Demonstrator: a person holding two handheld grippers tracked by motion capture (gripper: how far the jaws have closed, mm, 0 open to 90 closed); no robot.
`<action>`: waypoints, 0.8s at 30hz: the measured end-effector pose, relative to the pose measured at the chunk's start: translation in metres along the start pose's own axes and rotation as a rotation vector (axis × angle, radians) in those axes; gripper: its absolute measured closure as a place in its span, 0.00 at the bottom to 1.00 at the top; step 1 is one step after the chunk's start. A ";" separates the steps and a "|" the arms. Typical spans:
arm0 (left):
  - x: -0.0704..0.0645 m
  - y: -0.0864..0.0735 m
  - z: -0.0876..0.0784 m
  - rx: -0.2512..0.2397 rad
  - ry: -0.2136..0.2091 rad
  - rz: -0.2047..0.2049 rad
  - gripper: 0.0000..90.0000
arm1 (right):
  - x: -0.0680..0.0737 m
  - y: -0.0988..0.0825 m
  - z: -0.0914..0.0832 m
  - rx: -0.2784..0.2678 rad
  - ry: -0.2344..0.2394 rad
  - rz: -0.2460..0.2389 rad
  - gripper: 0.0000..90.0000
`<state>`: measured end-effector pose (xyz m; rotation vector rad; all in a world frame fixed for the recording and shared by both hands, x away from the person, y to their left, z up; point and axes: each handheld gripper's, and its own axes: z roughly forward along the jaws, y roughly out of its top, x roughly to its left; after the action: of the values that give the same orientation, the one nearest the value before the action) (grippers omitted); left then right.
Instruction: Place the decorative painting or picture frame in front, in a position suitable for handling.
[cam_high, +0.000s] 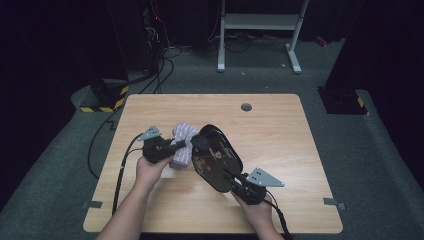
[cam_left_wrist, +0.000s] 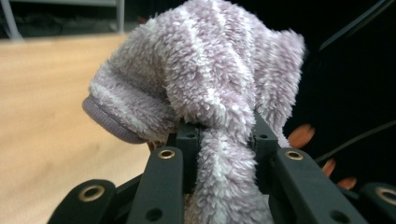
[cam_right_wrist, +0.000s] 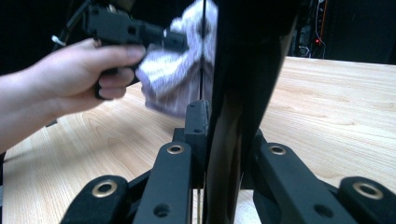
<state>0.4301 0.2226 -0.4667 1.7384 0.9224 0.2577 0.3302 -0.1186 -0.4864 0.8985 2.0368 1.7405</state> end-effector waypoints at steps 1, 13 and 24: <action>0.001 -0.004 0.001 0.018 0.001 0.000 0.80 | 0.000 0.000 0.000 0.000 0.000 0.000 0.89; -0.001 -0.038 0.022 0.243 -0.028 0.020 0.82 | 0.000 0.000 0.000 -0.001 0.000 0.000 0.89; 0.000 -0.032 0.015 0.203 -0.005 0.026 0.81 | 0.000 0.000 -0.001 0.003 -0.003 0.001 0.89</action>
<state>0.4246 0.2145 -0.5005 1.9370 0.9488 0.1813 0.3295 -0.1193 -0.4865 0.9025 2.0376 1.7365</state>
